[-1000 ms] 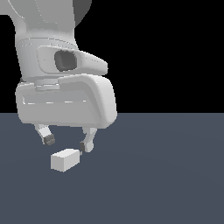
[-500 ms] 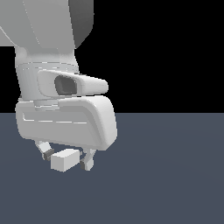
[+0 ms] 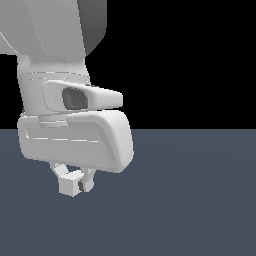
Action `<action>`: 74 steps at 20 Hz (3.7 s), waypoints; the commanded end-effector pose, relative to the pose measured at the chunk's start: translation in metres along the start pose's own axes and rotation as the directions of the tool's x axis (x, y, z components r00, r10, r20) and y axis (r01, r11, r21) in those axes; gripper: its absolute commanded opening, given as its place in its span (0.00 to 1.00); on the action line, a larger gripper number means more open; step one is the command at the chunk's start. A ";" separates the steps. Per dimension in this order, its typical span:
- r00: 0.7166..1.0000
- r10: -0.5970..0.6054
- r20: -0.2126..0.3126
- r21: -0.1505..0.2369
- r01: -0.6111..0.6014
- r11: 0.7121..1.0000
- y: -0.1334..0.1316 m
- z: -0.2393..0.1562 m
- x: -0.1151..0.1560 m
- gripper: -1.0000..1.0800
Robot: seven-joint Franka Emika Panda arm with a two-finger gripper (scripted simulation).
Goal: Plug the charger into the wall socket.
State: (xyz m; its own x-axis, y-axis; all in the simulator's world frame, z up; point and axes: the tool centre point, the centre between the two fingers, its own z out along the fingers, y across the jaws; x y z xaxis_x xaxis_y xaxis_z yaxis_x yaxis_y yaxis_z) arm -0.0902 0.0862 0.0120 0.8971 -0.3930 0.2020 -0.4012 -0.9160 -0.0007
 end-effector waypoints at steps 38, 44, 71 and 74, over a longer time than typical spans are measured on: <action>0.878 -0.479 -0.028 0.098 0.479 0.872 -0.003 -0.056 0.114 0.00; 0.850 -0.527 -0.032 0.108 0.527 0.843 -0.007 -0.061 0.125 0.00; 0.838 -0.545 -0.033 0.112 0.545 0.831 -0.032 -0.056 0.162 0.00; 0.838 -0.545 -0.033 0.112 0.545 0.831 -0.035 -0.055 0.167 0.00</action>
State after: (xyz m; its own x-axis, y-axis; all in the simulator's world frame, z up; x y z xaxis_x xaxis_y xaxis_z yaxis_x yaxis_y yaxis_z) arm 0.0603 0.0564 0.0997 0.9641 0.1724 0.2022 0.1761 -0.9844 0.0000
